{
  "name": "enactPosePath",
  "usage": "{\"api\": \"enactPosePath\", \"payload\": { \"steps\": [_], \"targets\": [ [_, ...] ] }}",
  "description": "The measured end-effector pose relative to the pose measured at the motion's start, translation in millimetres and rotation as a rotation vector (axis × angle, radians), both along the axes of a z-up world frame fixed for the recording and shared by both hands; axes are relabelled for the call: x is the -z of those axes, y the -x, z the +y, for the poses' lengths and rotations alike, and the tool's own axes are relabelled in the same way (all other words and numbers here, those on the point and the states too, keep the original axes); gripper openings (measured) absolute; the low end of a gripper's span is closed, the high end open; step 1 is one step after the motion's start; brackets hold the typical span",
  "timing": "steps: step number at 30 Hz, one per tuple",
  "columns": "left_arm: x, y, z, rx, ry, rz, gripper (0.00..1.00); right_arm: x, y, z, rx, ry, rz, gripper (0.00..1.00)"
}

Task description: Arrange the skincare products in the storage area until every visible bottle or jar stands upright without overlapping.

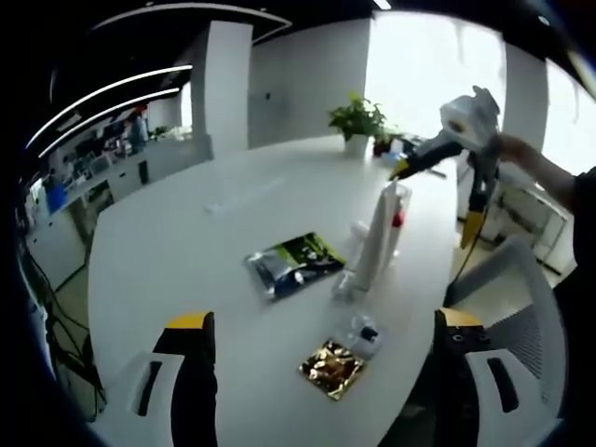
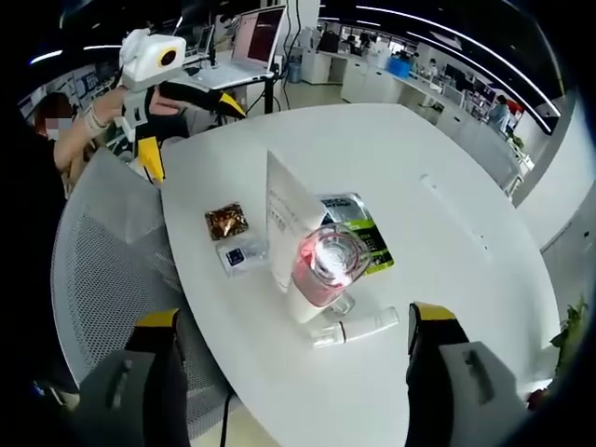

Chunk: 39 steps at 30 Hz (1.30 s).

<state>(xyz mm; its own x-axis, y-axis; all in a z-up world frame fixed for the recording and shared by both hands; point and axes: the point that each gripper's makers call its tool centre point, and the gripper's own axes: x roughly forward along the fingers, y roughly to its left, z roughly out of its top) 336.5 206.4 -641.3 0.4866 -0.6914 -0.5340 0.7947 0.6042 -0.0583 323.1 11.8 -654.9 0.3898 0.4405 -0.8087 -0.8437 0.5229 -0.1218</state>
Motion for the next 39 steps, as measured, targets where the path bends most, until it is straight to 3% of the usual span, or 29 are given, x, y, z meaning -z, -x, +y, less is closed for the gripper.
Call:
{"api": "enactPosePath", "payload": {
  "steps": [5, 11, 14, 19, 26, 27, 39],
  "targets": [
    [13.9, 5.5, 3.4, 0.054, -0.132, -0.015, 0.97, 3.4, 3.2, 3.6, 0.007, -0.01, -0.001, 1.0],
    [12.1, 8.1, 0.2, 0.062, -0.082, -0.01, 0.97, 4.8, 4.2, 4.4, 0.042, -0.019, -0.018, 1.0],
    [8.0, -0.3, 3.3, 0.062, -0.095, -0.083, 0.97, 6.2, 6.8, 3.8, 0.056, -0.027, -0.018, 1.0],
    [0.2, -7.6, 1.0, 0.079, -0.081, -0.147, 0.97, 12.9, 7.1, -1.5, 0.079, -0.023, -0.017, 1.0],
    [-0.7, -5.1, -9.8, 0.088, -0.014, -0.139, 0.97, 27.4, 3.1, -10.0, 0.119, -0.024, -0.018, 1.0],
    [-4.2, -5.9, -12.7, 0.094, 0.006, -0.167, 0.97, 29.7, 1.8, -11.4, 0.127, -0.024, -0.021, 1.0],
    [12.7, -5.2, -10.7, 0.052, -0.03, -0.081, 0.97, 62.7, -17.3, -38.3, 0.282, -0.03, -0.051, 1.0]
  ]
}}
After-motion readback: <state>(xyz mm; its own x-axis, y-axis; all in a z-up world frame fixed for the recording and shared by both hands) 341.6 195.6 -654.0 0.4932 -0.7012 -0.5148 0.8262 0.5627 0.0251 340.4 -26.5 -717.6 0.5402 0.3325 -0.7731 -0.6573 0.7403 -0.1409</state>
